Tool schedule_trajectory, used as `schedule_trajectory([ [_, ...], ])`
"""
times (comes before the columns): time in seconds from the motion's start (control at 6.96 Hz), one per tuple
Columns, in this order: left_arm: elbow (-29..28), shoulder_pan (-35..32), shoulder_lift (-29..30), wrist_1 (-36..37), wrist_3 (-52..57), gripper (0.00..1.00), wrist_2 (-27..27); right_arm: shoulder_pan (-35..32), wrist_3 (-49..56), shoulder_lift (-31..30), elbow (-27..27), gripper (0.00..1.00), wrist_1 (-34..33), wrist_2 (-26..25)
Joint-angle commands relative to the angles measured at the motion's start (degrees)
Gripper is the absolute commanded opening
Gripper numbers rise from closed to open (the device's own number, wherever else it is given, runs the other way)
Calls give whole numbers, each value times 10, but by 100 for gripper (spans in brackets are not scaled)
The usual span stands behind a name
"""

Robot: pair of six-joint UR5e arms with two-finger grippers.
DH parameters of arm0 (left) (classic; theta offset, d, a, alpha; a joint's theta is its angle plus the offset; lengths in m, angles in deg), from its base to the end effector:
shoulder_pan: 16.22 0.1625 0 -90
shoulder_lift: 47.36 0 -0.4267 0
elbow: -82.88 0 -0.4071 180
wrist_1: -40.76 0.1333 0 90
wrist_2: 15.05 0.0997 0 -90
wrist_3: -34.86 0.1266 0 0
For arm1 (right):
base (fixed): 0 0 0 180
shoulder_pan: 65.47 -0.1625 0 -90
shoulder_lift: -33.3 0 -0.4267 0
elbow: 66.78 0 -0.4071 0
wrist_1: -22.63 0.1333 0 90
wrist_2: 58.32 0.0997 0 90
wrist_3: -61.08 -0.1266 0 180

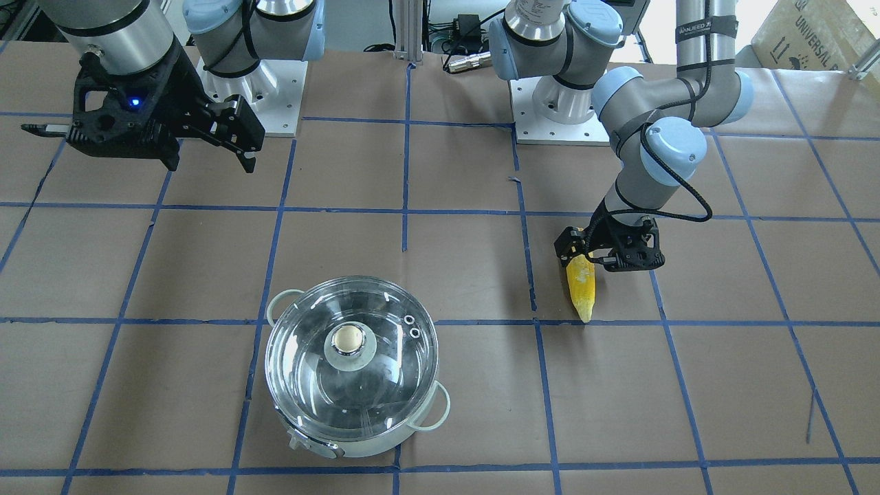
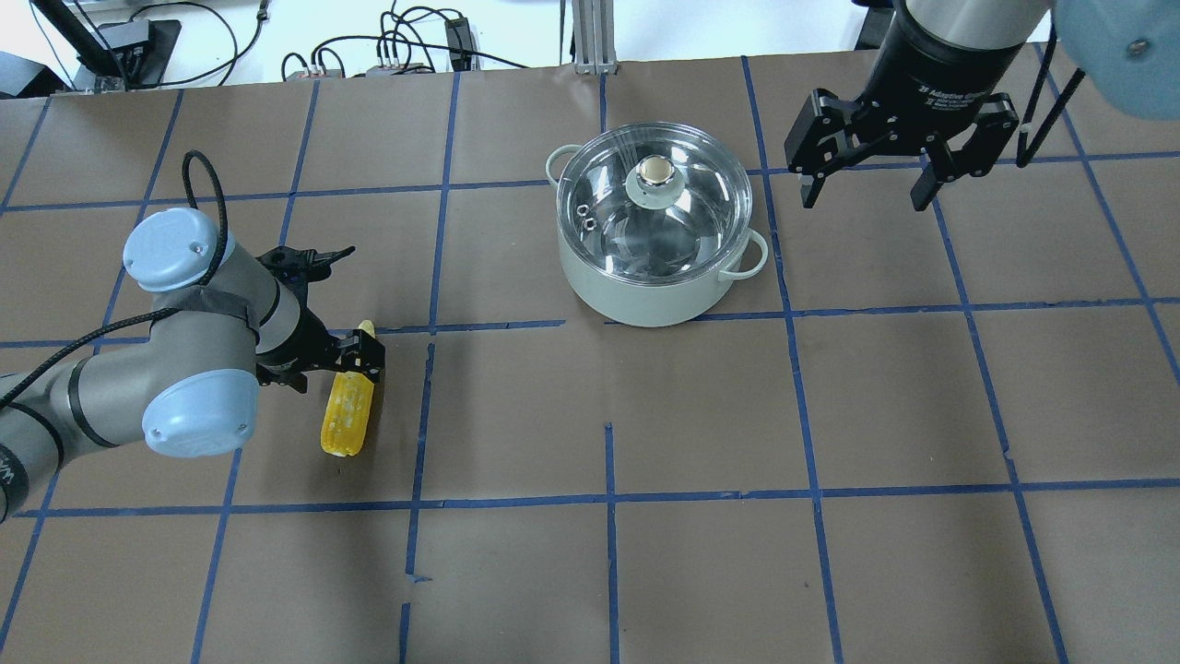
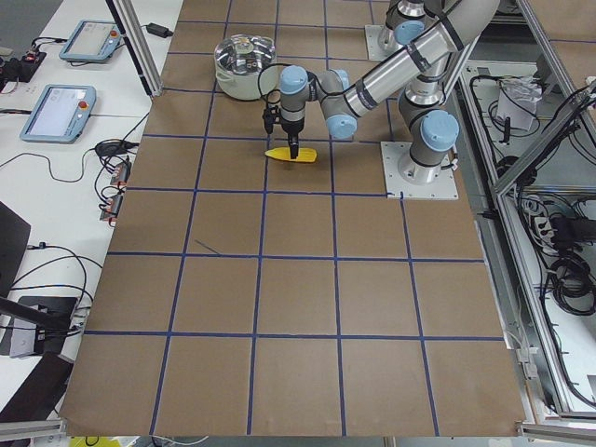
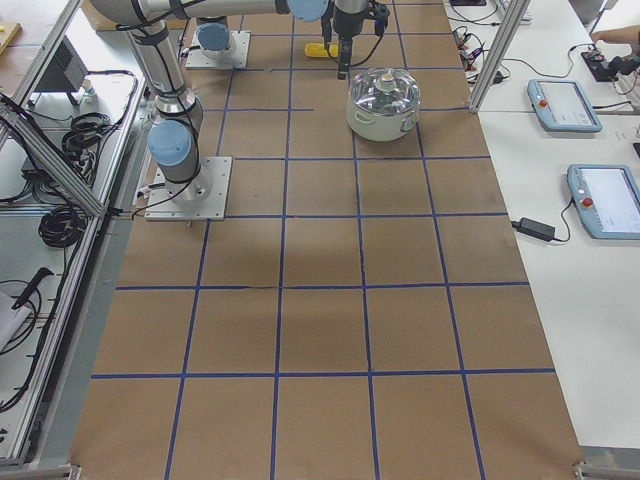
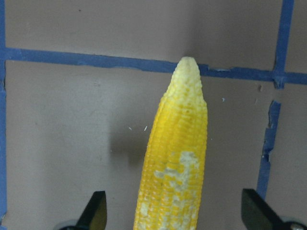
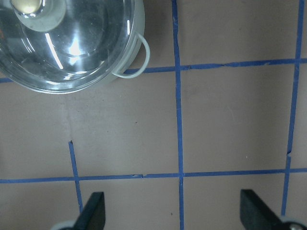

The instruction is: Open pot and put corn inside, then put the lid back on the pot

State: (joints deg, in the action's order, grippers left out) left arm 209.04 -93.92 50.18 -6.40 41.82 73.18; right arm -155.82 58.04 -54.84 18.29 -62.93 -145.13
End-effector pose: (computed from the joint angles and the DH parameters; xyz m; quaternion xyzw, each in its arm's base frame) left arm -0.0386 -0.4670 0.1762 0.0467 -0.9988 -0.0048 0.0165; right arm 0.1435 -0.5161 0.4820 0.0238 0.9993 0.0128 0.0275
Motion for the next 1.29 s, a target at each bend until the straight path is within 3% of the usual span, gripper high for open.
schedule_trajectory([
  [0.0, 15, 0, 12, 20, 1, 100, 0, 0, 1, 15, -3, 100, -50, 1],
  [0.14, 21, 0, 25, 60, 3, 100, 0, -2, 5, 28, -4, 100, -88, 1],
  [0.43, 21, 0, 24, 66, 11, 98, 0, -21, 5, 65, -21, 100, -111, 1],
  [0.57, 20, 0, 24, 68, 17, 77, 1, -39, 5, 85, -36, 100, -118, 1],
  [0.86, 19, 0, 21, 68, 12, 46, 3, -75, 1, 128, -74, 100, -130, 1],
  [1.15, 11, 0, 13, 59, 9, 28, 4, -98, -1, 168, -97, 99, -146, 1],
])
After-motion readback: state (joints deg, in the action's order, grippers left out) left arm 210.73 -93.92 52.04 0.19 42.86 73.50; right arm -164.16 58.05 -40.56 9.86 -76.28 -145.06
